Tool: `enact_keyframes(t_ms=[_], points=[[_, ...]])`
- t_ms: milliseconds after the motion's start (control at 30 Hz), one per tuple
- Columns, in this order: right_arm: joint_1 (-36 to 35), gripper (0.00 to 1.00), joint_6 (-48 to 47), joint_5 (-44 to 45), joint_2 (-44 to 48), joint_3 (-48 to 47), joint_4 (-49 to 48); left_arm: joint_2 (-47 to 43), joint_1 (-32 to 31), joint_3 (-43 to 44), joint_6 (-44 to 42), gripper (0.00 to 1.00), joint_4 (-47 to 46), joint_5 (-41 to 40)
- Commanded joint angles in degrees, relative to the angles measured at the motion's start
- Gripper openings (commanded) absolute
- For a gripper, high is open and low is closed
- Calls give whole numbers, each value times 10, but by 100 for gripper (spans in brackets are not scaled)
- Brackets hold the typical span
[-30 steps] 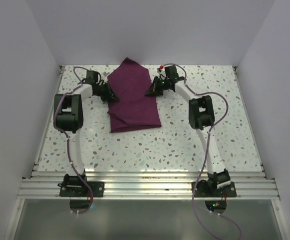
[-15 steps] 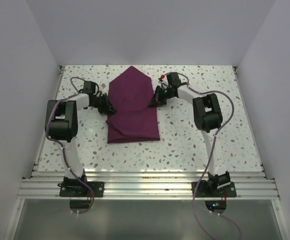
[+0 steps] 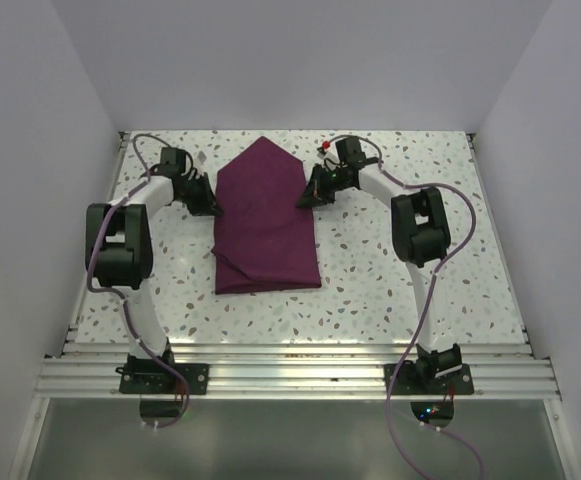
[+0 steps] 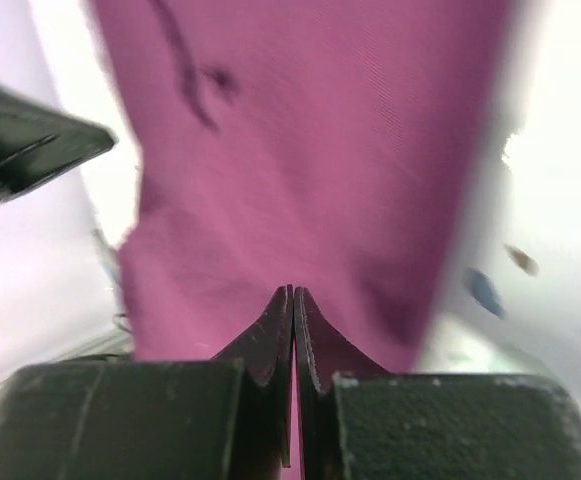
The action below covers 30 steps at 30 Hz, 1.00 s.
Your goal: Prepare the surgical pack
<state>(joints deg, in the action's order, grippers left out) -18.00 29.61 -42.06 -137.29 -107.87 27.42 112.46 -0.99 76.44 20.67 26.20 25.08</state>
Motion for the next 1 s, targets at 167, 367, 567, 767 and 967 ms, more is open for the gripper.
enact_keyframes(t_ms=[167,367,567,767,967], points=[[1,0,129,-77,-44,-61,-138,98,7,95,50,0,-59,86],[9,0,173,-82,-102,-63,-174,140,17,64,46,0,-69,94],[45,0,144,-48,-110,-44,-141,140,71,56,21,0,-41,45],[61,0,67,-28,-117,-146,-12,96,79,68,10,0,-15,43],[17,0,76,-58,-44,-100,-52,27,53,39,33,2,-50,83]])
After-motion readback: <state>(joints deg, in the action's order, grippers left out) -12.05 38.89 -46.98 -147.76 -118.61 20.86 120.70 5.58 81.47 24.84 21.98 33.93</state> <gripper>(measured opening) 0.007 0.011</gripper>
